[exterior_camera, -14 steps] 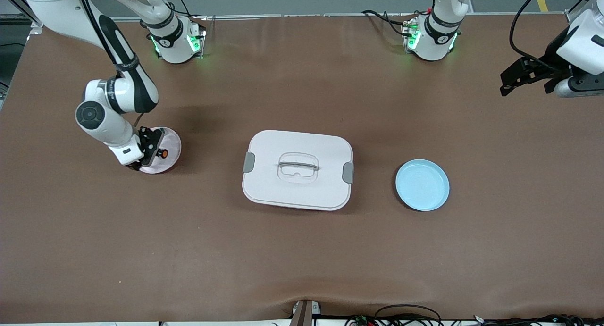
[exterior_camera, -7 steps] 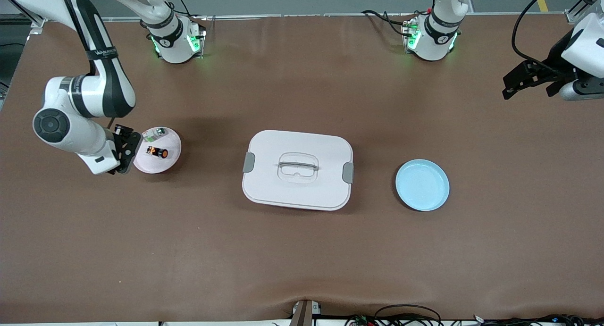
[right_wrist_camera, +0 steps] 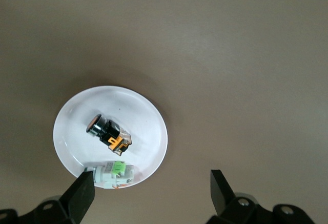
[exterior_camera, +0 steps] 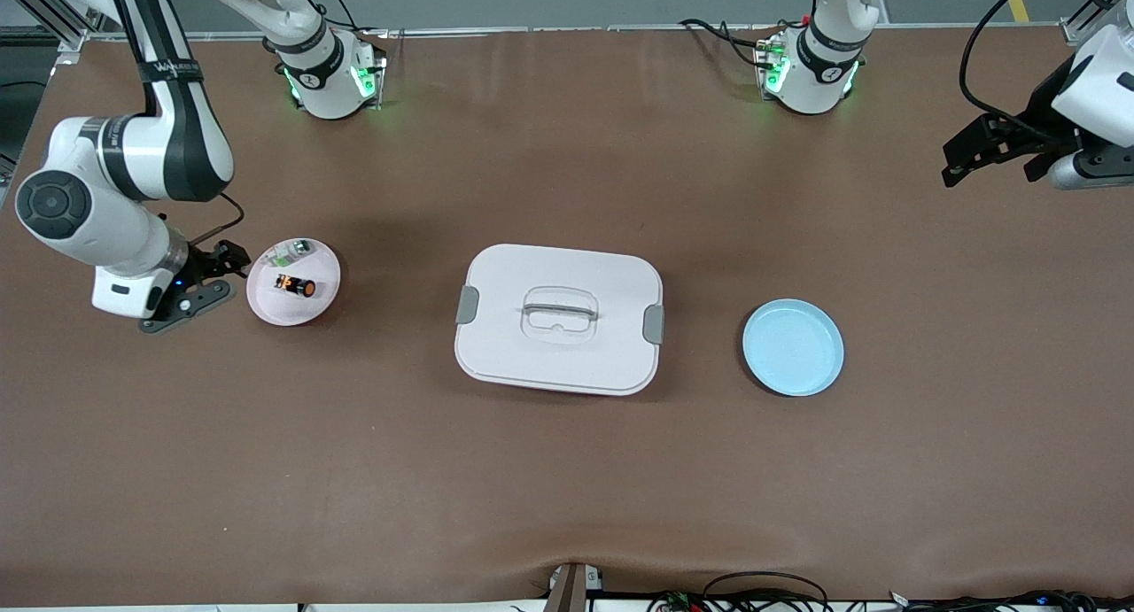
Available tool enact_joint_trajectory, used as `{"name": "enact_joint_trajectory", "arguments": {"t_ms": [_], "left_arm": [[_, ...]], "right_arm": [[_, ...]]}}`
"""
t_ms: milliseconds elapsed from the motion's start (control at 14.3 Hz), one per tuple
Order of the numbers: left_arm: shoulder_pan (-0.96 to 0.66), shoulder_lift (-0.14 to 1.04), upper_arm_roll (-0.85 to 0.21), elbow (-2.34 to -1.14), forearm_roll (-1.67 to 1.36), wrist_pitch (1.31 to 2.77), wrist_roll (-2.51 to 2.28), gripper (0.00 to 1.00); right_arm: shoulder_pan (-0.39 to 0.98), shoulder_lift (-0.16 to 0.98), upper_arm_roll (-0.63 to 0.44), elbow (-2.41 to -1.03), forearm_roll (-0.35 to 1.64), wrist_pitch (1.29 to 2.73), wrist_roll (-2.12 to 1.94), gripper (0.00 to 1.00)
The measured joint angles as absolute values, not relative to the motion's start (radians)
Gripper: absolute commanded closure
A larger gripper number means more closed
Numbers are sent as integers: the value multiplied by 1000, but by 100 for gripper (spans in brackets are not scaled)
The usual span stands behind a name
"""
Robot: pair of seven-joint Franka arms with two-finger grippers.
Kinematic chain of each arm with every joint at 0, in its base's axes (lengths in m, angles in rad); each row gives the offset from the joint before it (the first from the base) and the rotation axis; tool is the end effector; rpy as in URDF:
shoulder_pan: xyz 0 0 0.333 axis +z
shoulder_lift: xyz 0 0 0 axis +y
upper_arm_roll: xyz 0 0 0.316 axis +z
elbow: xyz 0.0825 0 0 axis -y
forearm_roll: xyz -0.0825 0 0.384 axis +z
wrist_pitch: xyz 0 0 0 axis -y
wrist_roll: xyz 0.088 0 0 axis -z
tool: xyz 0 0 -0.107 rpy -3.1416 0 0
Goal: Transfer orange switch to right arm and place
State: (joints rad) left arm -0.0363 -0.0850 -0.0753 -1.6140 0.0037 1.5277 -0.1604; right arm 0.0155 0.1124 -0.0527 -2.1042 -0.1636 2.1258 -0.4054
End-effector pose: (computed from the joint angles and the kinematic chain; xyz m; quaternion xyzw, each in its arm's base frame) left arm 0.5201 -0.0597 0.6461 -0.9997 -0.0246 0.0001 0.0051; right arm 0.5514 -0.0275 0.3586 0.9701 0.2276 -0.0596 0.0587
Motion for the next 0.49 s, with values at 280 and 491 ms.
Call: {"name": "enact_joint_trajectory", "arguments": {"t_ms": [280, 491], "left_arm": [[-36, -78, -75, -1614, 4, 1528, -160, 0], [-36, -77, -75, -1614, 4, 1528, -160, 0]], "right_arm": [[8, 86, -55, -2105, -135, 2126, -246, 0], [7, 67, -57, -2105, -60, 2114, -113, 0]]}}
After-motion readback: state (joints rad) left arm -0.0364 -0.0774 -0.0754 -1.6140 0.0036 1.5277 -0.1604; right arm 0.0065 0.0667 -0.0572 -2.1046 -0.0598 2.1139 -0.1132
